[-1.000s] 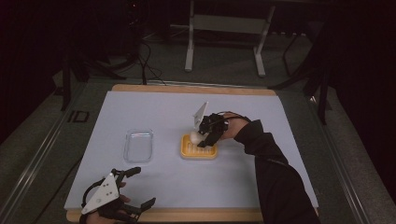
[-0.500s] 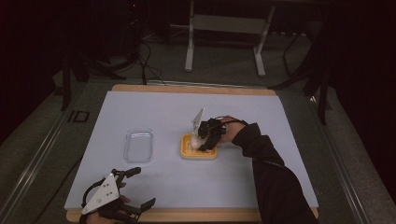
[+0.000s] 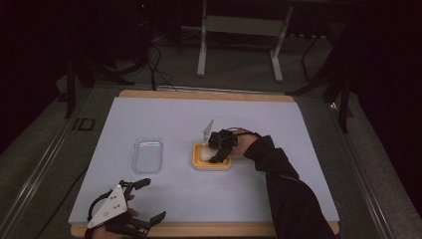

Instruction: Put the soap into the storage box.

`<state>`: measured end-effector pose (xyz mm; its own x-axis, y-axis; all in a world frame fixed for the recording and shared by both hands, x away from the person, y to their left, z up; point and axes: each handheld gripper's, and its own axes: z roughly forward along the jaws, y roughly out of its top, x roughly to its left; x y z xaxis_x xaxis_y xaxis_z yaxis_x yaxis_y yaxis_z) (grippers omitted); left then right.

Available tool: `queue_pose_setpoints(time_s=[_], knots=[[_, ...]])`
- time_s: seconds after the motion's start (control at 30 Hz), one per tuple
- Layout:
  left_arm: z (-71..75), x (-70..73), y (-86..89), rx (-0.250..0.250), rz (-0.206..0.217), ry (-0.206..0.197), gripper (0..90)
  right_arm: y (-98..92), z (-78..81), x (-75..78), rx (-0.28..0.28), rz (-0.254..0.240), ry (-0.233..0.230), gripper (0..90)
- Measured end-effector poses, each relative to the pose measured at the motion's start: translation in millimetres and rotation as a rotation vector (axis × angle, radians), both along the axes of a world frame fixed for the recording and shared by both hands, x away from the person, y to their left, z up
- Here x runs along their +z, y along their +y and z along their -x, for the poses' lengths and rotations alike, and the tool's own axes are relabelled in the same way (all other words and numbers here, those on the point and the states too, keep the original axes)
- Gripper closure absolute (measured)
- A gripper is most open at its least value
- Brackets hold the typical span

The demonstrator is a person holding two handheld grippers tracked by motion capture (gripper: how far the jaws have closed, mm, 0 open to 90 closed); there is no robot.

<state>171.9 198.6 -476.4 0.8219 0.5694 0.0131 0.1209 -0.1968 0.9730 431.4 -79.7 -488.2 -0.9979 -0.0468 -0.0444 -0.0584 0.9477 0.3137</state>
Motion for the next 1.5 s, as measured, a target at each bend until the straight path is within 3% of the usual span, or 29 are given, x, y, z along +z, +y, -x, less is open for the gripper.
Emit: queue_pose_setpoints(time_s=[0.4,0.73,0.9,1.17,1.5], knots=[[-0.5,-0.4,-0.9,-0.002,-0.005,0.002,1.1,3.4,1.2,-0.9,-0.026,0.027,0.010,45.2],[-0.9,-0.5,-1.2,-0.003,-0.007,0.002,1.2,-1.6,0.7,24.8,-0.035,-0.037,-0.004,42.0],[-0.9,-0.6,-1.3,-0.002,-0.009,0.003,1.1,-7.8,5.5,34.8,-0.048,-0.052,-0.023,32.9],[-1.3,-0.8,-1.7,-0.001,-0.006,0.007,1.1,-24.9,9.9,43.2,-0.135,-0.066,-0.041,13.9],[-1.5,-1.0,-2.3,-0.001,-0.012,0.006,1.1,-55.2,7.4,54.1,-0.308,-0.153,-0.089,13.5]])
